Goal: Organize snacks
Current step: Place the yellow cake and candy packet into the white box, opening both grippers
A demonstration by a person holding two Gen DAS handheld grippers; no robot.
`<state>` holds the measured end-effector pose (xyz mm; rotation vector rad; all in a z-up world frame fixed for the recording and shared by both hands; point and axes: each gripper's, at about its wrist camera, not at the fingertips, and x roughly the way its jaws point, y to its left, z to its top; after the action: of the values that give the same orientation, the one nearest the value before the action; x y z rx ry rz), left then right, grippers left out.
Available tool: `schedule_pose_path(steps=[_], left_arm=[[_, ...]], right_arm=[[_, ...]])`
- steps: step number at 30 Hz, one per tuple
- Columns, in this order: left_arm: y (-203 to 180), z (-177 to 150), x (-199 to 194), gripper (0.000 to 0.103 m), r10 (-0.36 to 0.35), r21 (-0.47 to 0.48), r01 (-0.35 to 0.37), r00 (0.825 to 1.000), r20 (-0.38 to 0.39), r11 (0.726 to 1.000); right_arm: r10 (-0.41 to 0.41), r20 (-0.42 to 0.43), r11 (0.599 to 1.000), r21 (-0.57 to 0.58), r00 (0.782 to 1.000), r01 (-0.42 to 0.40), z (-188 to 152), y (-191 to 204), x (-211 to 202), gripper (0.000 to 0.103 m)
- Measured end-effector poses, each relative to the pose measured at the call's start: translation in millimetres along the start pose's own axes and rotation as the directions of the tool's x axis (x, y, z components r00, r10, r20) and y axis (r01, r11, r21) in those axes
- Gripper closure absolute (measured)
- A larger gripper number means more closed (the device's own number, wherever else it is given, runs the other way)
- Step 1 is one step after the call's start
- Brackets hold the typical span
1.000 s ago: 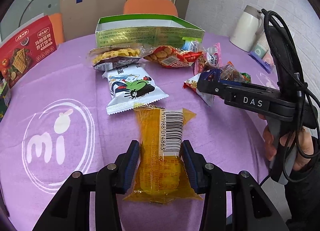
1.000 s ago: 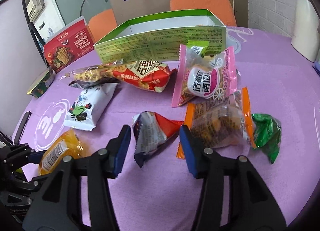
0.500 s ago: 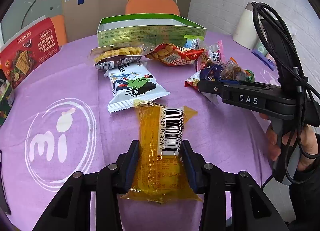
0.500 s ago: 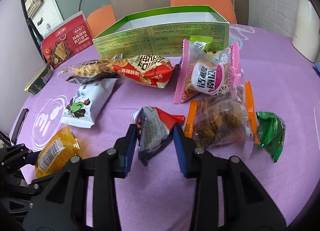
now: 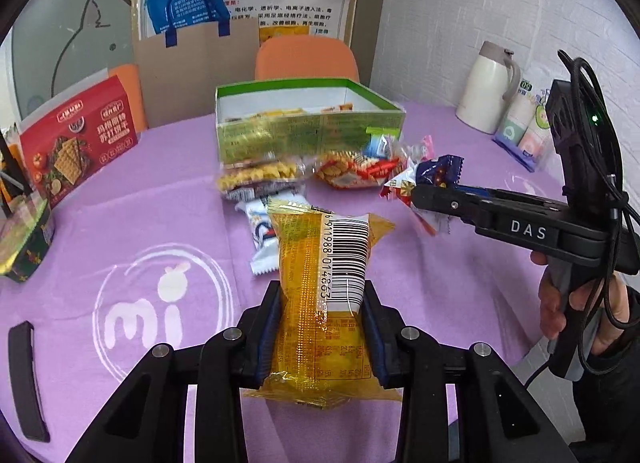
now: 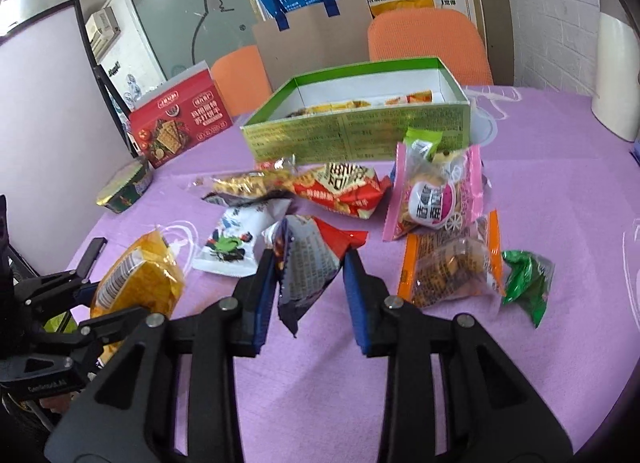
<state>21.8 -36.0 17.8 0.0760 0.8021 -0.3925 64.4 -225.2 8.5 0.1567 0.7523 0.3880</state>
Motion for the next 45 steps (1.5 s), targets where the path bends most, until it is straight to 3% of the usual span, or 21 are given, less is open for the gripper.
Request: schedule_pose_path(steps=[8,13,18,28,37,38,39,40,41,42,45], left_arm=[[21,86,-2,0.066,0.063,-0.036,-0.059,0.991,0.12,0.998],[37,134,30,0.066,0.103,-0.081,-0.093,0.986,0.132,0.992],[59,170,79,0.066,0.13,-0.135,-0.118,0.988,0.087,0.984],[83,201,145,0.066,0.137,-0.174,-0.132,0.991,0.012,0.976],[86,202,177,0.065,0.115,-0.166,-0.119,0.993,-0.035,0.979],[87,201,177,0.063,0.106,-0.174,-0.11,0.994,-0.032,0.979],[89,200,177,0.047,0.096,-0.183,-0.099,0.995,-0.025,0.978],[90,199,176,0.034,0.096,-0.193,-0.097,0.995,-0.019,0.976],[92,197,173,0.01,0.116,-0.209,-0.115,0.993,-0.009,0.971],[93,195,168,0.0,0.145,-0.229,-0.138,0.989,0.013,0.964],[98,194,158,0.0,0.148,-0.261,-0.131,0.988,0.048,0.957]], right_arm=[[-0.006,0.086,1.0,-0.03,0.996,0.008,52,-1,-10,0.067],[-0.045,0.105,0.999,-0.018,0.993,0.047,85,-18,5,0.067],[-0.071,0.093,0.997,0.02,0.993,0.07,109,-42,33,0.067],[-0.102,0.039,0.994,0.054,0.994,0.1,134,-71,92,0.067],[-0.105,0.019,0.994,0.045,0.994,0.104,136,-75,119,0.065],[-0.105,0.016,0.994,0.033,0.994,0.105,135,-74,121,0.063],[-0.105,0.011,0.994,0.014,0.994,0.104,135,-72,122,0.05],[-0.109,0.01,0.994,-0.004,0.994,0.109,135,-70,122,0.027],[-0.117,0.019,0.993,-0.014,0.993,0.118,134,-69,120,0.016],[-0.124,0.039,0.992,-0.02,0.992,0.125,133,-68,116,0.006],[-0.119,0.082,0.992,-0.027,0.99,0.121,131,-68,106,0.003]])
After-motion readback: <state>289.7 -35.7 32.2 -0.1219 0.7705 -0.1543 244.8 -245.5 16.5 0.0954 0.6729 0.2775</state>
